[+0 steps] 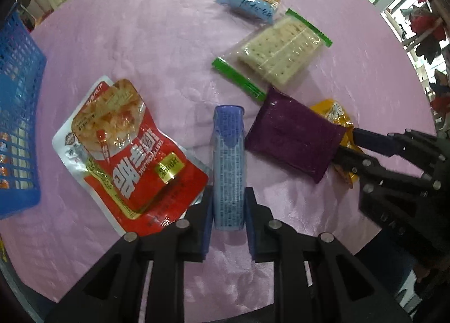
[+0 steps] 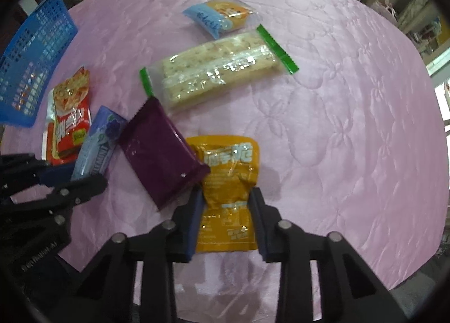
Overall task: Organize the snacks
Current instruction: 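Grasp the blue gum box with the left tool while the right tool holds the yellow pack, then carry the gum box and yellow pack over the blue basket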
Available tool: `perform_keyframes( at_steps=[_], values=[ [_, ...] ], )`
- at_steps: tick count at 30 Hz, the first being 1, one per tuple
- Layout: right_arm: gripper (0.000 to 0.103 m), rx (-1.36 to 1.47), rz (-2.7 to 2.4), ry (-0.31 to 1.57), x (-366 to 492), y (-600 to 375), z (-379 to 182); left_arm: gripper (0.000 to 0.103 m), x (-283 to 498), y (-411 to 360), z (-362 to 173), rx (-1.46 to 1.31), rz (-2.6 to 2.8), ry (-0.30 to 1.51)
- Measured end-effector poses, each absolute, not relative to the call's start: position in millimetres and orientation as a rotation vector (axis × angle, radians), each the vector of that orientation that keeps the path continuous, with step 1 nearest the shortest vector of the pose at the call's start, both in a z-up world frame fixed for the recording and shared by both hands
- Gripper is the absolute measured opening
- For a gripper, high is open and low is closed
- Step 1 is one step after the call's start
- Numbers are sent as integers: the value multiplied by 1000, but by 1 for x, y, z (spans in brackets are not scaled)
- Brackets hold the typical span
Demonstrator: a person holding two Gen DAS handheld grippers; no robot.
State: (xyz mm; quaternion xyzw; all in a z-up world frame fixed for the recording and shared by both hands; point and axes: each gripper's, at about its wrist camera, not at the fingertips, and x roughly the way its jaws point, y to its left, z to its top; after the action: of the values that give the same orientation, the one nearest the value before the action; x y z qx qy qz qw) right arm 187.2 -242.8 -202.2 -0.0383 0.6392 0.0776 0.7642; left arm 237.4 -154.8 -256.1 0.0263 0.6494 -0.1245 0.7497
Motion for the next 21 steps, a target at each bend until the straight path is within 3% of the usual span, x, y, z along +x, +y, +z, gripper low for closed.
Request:
perform_keyframes(
  at_steps=[12,21],
  values=[
    [36,30,199,1347,183,-292,-191,18,228,-129,-224,-3,-264,1399],
    [36,28,207,1257,187,-294,-132,18,231,-99,-159,-30,-294,1307]
  ],
)
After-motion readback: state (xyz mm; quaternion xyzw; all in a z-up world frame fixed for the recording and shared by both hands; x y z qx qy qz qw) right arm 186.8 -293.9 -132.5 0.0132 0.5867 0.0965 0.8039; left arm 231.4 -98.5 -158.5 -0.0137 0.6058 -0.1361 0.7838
